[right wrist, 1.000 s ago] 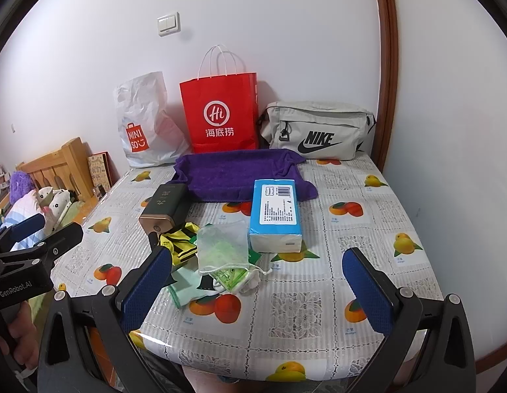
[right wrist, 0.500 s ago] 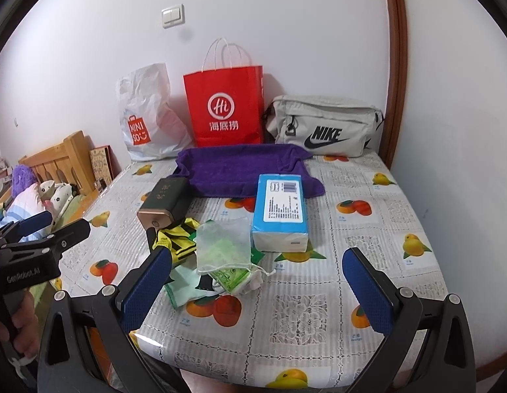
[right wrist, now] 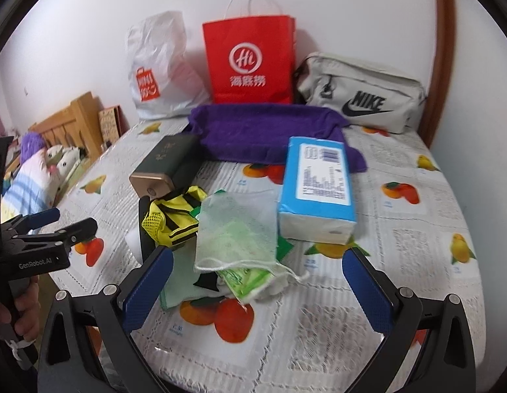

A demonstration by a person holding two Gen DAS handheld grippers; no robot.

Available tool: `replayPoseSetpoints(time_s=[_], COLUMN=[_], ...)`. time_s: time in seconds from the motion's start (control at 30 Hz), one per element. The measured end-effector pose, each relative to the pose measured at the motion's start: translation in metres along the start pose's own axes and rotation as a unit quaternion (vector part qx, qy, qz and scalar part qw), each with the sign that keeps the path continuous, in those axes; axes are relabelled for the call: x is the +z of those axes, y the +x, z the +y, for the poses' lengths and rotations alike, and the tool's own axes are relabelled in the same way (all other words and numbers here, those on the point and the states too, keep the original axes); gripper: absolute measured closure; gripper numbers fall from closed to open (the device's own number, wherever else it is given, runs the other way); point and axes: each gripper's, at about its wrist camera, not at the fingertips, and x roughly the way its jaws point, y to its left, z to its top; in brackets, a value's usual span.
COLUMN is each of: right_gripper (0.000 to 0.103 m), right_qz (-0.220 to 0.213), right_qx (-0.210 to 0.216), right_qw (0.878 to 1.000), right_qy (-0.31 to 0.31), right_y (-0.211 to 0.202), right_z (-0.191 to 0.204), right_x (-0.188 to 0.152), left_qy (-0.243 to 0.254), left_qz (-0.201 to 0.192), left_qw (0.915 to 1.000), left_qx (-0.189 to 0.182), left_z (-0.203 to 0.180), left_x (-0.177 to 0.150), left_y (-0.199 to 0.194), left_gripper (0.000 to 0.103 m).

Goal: Organize soft objects
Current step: 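Reach the right gripper to the white mesh bag and grasp it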

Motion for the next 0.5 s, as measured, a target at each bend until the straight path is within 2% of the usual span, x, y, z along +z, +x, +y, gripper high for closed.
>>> replayPoseSetpoints(time_s=[0.5], right_gripper=[0.001], right_qz=[0.064], right_qx=[-0.018], right_qw=[0.997], right_qy=[-0.04], right_y=[0.082], right_z=[0.024], right_x=[0.012], left_qy=[-0.03], left_qz=[0.039], left_qw=[0.9985], left_qx=[-0.026], left_z=[0.027], left_x=[-0.008], left_y=[0.043], left_gripper=[0.0])
